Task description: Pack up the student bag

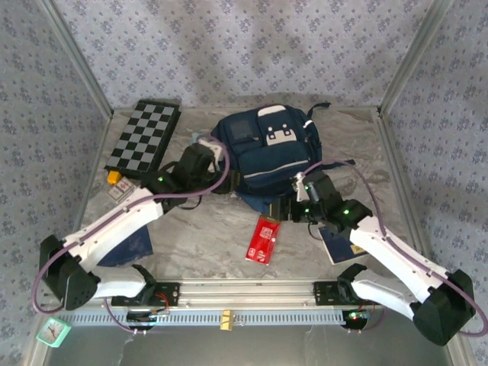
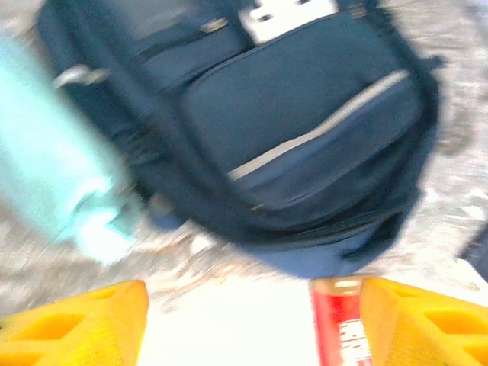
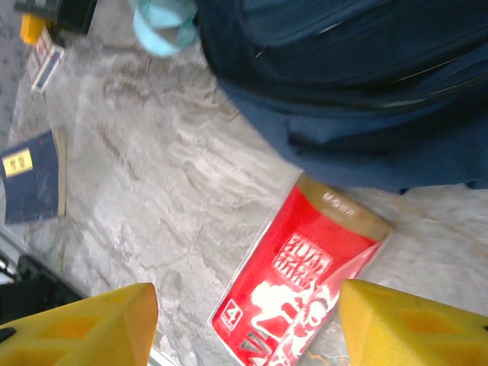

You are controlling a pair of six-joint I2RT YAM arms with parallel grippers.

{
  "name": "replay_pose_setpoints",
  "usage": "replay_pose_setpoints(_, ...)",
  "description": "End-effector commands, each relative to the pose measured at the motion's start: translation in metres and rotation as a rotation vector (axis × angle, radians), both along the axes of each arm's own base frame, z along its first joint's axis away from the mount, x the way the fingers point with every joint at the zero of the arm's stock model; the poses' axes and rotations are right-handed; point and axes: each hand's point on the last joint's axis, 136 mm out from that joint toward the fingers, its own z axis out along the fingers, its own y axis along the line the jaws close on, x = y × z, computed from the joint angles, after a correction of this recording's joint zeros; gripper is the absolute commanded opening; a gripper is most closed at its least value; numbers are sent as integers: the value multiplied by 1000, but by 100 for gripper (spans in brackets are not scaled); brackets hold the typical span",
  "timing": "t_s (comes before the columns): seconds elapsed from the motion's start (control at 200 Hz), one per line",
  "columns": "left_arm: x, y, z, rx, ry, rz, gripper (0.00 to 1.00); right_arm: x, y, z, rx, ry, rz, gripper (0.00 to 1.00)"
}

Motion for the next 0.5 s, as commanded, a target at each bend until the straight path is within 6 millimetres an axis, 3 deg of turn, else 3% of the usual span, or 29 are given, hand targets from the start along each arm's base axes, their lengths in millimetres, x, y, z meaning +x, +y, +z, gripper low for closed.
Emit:
replay_pose_setpoints(0.0,-9,61,-36,19,122,236,75,6,18,-4,-3,-30,1,66)
replay_pose_setpoints(0.21,-43,146,-66,43,175,496,79,-6,79,-10,-31,-96,135,69)
replay_pose_setpoints(0.495,-71,237,-102,40,283,846,86,-11,127,-29,-16,-77,197,71)
